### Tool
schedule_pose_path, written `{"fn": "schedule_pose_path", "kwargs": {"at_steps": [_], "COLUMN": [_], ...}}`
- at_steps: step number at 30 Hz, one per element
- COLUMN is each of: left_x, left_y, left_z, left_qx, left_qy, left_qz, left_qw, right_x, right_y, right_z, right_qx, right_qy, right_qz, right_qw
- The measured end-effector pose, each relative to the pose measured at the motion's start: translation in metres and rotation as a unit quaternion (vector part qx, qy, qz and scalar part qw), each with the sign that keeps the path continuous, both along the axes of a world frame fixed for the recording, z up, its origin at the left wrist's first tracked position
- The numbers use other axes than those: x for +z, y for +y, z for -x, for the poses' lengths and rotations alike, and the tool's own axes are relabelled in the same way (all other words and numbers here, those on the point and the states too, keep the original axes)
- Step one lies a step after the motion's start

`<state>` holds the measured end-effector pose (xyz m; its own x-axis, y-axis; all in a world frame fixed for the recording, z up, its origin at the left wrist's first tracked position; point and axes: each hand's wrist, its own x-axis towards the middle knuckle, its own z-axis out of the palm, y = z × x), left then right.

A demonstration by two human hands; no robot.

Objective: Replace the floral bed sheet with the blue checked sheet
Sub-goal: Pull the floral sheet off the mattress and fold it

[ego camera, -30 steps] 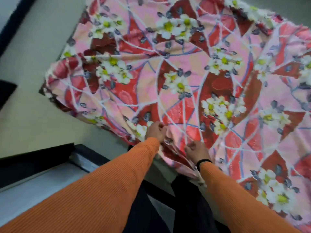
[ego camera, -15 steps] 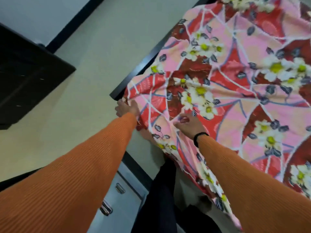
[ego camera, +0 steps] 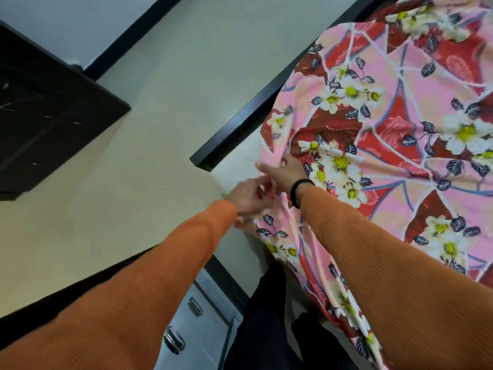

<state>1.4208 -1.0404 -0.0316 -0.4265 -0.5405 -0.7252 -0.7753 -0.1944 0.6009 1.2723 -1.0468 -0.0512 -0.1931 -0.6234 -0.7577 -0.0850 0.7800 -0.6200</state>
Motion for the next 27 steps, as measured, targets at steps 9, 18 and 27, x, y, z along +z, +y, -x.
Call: {"fn": "schedule_pose_path", "kwargs": {"at_steps": [9, 18, 27], "left_x": [-0.037, -0.048, -0.017], "left_y": [0.010, 0.012, 0.062], "left_z": [0.030, 0.085, 0.041], "left_qx": [0.231, 0.132, -0.237], "left_qy": [-0.041, -0.059, -0.101], "left_qz": [0.094, 0.118, 0.069], "left_qw": [0.968, 0.982, 0.964], "right_x": [-0.027, -0.036, -0.017], "right_y": [0.056, 0.088, 0.081], "right_z": [0.076, 0.063, 0.083], "right_qx": [-0.209, -0.283, -0.535], "right_qy": [-0.031, 0.118, -0.092], "right_qz": [-0.139, -0.060, -0.040], "right_qw": [0.968, 0.950, 0.839]}}
